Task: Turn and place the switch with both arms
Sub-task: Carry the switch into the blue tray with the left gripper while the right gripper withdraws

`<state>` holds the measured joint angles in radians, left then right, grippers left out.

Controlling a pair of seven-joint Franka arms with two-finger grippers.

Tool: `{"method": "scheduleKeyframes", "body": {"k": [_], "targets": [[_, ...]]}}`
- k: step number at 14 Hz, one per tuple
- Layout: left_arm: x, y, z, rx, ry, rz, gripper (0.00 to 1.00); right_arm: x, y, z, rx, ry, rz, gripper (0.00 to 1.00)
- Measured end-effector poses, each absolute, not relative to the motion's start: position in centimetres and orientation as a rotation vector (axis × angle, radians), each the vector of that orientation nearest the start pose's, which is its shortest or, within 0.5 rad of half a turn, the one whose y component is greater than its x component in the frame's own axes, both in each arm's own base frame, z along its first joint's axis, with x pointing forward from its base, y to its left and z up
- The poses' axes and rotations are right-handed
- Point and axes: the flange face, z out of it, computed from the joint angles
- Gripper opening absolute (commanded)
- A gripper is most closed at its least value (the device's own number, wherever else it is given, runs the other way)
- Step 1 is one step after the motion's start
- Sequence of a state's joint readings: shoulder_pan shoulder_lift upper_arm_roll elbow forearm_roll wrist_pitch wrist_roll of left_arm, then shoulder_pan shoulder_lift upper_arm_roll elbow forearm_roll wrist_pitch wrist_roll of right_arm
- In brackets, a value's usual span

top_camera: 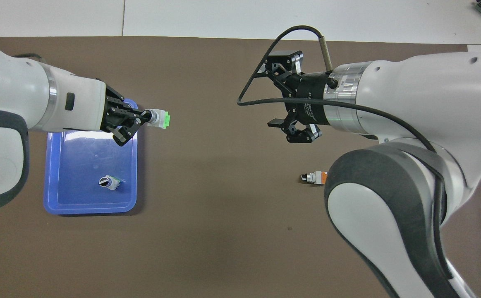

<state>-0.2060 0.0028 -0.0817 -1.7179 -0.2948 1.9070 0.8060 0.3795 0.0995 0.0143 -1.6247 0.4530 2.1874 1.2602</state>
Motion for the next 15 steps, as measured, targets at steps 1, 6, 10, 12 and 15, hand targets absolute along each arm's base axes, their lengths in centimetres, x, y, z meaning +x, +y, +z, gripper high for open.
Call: {"method": "scheduleKeyframes", "body": {"k": [1, 6, 10, 12, 15], "targets": [[54.9, -17.4, 57.8, -2.909, 1.596, -0.399, 0.0, 58.1, 24.8, 60.9, -2.256, 1.2, -0.072, 1.0], [53.6, -8.9, 52.6, -2.928, 1.369, -0.262, 0.0, 59.8, 15.0, 60.1, -2.64, 0.79, -0.231, 1.0], [53.0, -3.4, 48.3, -3.011, 1.127, -0.145, 0.0, 57.9, 5.2, 61.5, -2.876, 0.565, -0.187, 1.0], [52.5, -2.4, 45.8, -3.036, 1.057, -0.118, 0.0, 56.8, 1.7, 62.2, -3.009, 0.457, -0.177, 1.0], [51.7, -1.1, 41.9, -3.059, 1.0, -0.083, 0.0, 55.5, -0.3, 62.9, -3.105, 0.319, -0.146, 1.0]]}}
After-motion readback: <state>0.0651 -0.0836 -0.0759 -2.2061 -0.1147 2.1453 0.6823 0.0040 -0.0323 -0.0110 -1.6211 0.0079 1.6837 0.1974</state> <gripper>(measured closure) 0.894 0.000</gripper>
